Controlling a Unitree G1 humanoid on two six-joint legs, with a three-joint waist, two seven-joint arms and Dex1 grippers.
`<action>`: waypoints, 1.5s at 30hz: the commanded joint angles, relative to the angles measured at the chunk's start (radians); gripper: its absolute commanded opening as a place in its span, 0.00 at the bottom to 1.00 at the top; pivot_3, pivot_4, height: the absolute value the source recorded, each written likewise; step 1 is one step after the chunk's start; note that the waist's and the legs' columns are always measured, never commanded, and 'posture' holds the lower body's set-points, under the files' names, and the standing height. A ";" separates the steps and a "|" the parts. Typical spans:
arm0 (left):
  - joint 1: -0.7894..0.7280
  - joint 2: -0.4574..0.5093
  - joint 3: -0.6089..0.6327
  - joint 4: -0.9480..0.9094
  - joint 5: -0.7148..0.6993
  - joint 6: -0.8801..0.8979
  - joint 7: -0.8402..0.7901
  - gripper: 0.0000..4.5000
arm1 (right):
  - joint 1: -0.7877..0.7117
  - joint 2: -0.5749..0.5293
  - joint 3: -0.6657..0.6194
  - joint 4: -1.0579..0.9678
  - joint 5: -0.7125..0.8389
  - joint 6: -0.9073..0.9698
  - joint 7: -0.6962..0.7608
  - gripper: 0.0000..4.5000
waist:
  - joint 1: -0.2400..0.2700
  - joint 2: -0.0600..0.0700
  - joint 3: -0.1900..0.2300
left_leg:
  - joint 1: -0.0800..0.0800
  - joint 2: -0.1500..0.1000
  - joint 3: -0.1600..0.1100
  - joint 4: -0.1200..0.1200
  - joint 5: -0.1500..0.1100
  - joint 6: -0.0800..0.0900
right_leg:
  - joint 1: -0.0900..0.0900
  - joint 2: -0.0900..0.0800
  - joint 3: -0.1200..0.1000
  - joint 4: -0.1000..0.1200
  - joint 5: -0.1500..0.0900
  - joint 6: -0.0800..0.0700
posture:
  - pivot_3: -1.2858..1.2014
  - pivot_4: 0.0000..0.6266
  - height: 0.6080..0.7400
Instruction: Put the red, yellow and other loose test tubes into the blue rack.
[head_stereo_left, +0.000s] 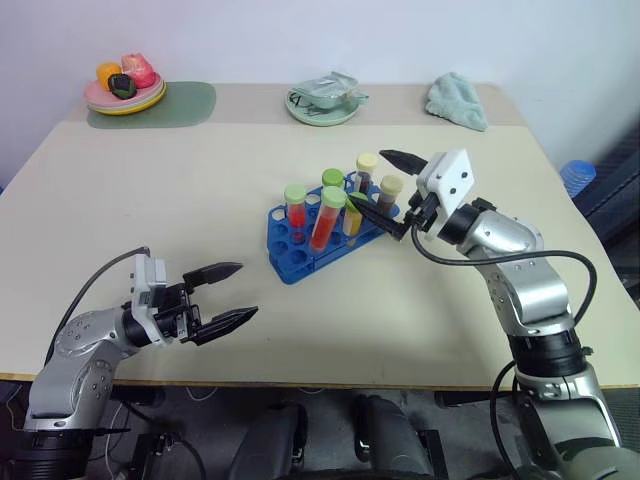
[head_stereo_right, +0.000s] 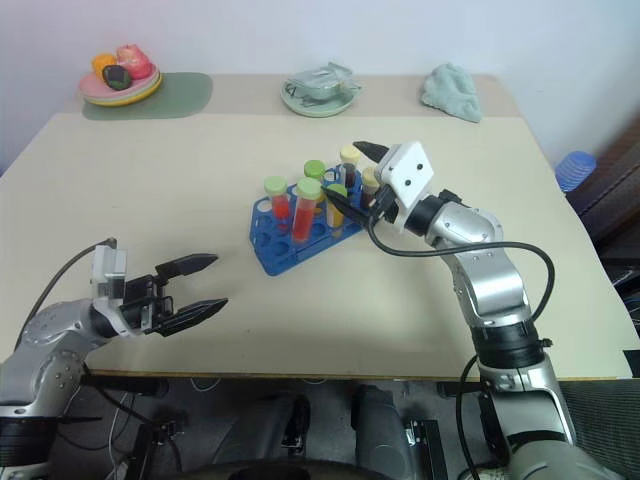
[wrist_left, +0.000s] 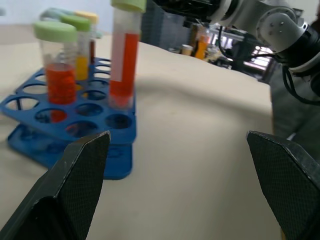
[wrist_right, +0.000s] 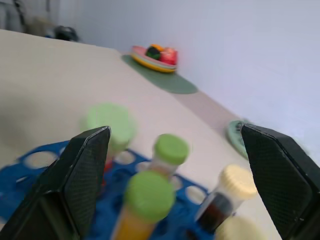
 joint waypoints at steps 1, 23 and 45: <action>0.017 -0.011 0.015 -0.065 -0.026 0.002 0.014 0.99 | -0.056 0.016 -0.032 0.054 -0.047 -0.067 -0.054 0.95 | -0.002 0.000 0.000 | 0.000 0.000 0.000 0.000 0.001 -0.002 | 0.000 0.000 0.000 0.000 0.000 0.000 | 0.52 0.24 1.00; -0.014 -0.053 0.007 -0.016 -0.002 -0.029 0.019 0.99 | -0.033 0.040 0.023 -0.011 -0.041 -0.044 0.045 0.95 | -0.021 0.000 0.000 | 0.000 0.000 0.000 -0.001 -0.002 0.003 | -0.001 0.000 0.000 0.001 0.000 0.000 | 0.52 0.24 1.00; 0.001 -0.058 0.016 -0.040 -0.002 -0.035 0.046 0.99 | -0.080 0.112 0.033 0.037 -0.046 -0.078 0.056 0.95 | -0.021 0.000 0.000 | 0.000 0.000 0.000 -0.001 -0.002 0.003 | -0.001 0.000 0.000 0.001 0.000 0.000 | 0.52 0.24 1.00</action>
